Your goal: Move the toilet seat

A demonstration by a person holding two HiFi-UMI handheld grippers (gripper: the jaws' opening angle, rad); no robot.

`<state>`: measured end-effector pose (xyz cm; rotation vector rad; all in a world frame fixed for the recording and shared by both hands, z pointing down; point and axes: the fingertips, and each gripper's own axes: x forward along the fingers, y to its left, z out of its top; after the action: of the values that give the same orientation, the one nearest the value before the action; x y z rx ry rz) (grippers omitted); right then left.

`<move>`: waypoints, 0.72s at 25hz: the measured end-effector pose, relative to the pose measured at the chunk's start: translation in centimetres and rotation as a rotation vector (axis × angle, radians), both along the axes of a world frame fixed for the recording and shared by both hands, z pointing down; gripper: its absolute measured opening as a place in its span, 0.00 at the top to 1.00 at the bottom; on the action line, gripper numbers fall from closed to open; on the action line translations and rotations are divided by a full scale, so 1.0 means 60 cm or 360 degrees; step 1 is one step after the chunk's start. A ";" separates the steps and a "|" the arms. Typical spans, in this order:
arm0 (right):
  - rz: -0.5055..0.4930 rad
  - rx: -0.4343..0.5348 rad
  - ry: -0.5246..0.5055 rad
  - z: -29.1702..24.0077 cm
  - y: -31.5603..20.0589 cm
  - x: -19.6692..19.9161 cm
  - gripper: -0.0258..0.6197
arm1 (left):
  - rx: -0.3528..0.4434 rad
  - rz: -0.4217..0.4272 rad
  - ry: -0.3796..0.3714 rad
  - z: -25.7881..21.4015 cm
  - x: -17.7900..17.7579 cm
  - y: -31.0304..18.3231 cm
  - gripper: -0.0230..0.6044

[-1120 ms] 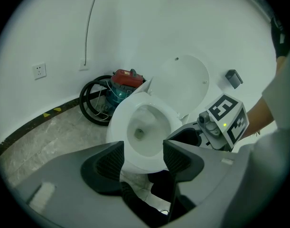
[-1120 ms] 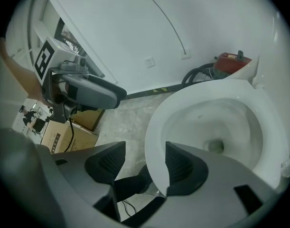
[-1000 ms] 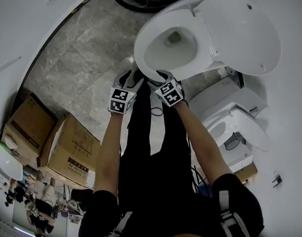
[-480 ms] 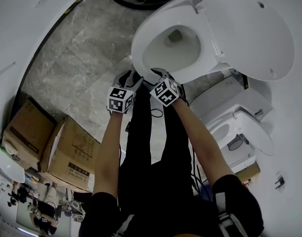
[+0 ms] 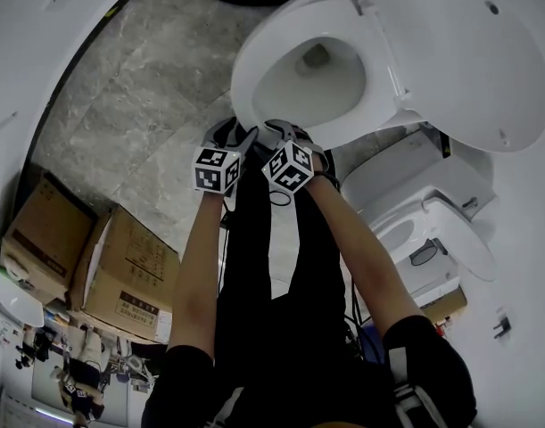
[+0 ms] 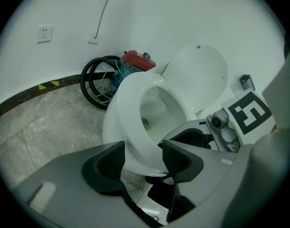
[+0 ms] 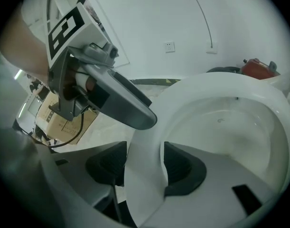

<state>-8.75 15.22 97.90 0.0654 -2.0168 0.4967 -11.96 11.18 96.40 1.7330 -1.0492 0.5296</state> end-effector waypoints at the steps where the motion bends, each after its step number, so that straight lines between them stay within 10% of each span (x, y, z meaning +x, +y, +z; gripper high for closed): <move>1: -0.0009 -0.0010 0.0002 0.000 0.003 0.000 0.58 | -0.0006 0.0001 0.0000 0.001 0.003 0.000 0.57; 18: -0.0044 -0.0099 -0.0058 -0.017 0.002 0.000 0.64 | -0.0031 0.0036 0.0024 -0.005 0.006 0.001 0.59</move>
<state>-8.75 15.36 96.86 -0.0096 -2.0332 0.5462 -11.62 11.25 96.07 1.7313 -1.0116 0.5387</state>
